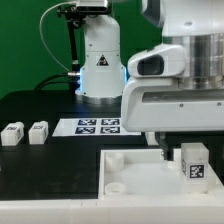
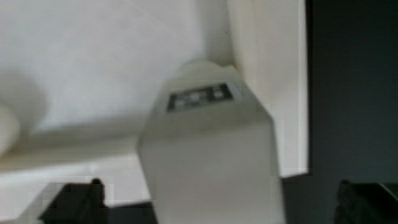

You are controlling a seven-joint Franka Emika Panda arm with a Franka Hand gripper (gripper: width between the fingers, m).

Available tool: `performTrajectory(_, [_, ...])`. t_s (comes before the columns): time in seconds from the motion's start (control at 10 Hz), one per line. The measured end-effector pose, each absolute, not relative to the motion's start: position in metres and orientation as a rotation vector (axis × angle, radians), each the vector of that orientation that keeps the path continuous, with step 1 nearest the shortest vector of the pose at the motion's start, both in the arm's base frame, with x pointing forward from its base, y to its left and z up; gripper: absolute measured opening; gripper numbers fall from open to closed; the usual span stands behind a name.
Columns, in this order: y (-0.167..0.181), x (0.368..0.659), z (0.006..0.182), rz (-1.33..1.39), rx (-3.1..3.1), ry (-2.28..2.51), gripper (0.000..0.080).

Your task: Assemble one leg

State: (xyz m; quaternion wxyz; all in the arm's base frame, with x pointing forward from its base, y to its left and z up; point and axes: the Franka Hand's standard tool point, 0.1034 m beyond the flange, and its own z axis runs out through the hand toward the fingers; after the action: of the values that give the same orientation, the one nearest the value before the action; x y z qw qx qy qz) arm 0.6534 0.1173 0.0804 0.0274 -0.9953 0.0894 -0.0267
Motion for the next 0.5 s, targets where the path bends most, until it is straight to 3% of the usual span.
performTrajectory(0.2, [0.1169, 0.6529, 0.0797, -0.079, -3.069, 0.322, 0.0619])
performTrajectory(0.4, [0.117, 0.6528, 0.0796, -0.073, -3.041, 0.488, 0.0298])
performTrajectory(0.5, [0.1146, 0.6532, 0.0796, -0.068, -3.008, 0.661, 0.0298])
